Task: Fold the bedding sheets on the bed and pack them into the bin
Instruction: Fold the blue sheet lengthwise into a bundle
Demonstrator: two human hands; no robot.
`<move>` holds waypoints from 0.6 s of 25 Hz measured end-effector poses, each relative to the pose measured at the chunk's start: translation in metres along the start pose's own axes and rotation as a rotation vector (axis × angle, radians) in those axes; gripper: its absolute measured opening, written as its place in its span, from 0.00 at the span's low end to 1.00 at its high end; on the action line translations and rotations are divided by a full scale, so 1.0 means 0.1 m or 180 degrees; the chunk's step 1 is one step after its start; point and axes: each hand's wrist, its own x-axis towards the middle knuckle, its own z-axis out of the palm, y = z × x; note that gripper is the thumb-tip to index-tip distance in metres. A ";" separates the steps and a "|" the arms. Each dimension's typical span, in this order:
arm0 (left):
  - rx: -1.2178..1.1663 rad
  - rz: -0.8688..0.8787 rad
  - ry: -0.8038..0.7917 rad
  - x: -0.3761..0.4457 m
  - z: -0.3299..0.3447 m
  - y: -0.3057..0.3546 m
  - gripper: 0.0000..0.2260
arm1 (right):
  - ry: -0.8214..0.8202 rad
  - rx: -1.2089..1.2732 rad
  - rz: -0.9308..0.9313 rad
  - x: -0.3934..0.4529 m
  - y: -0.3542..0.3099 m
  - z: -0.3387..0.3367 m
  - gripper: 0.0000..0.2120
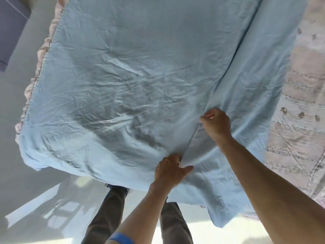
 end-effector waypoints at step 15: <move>-0.0520 0.0062 0.0154 -0.11 0.14 -0.25 0.10 | 0.0184 -0.1895 -0.0030 0.64 -0.44 -0.23 0.22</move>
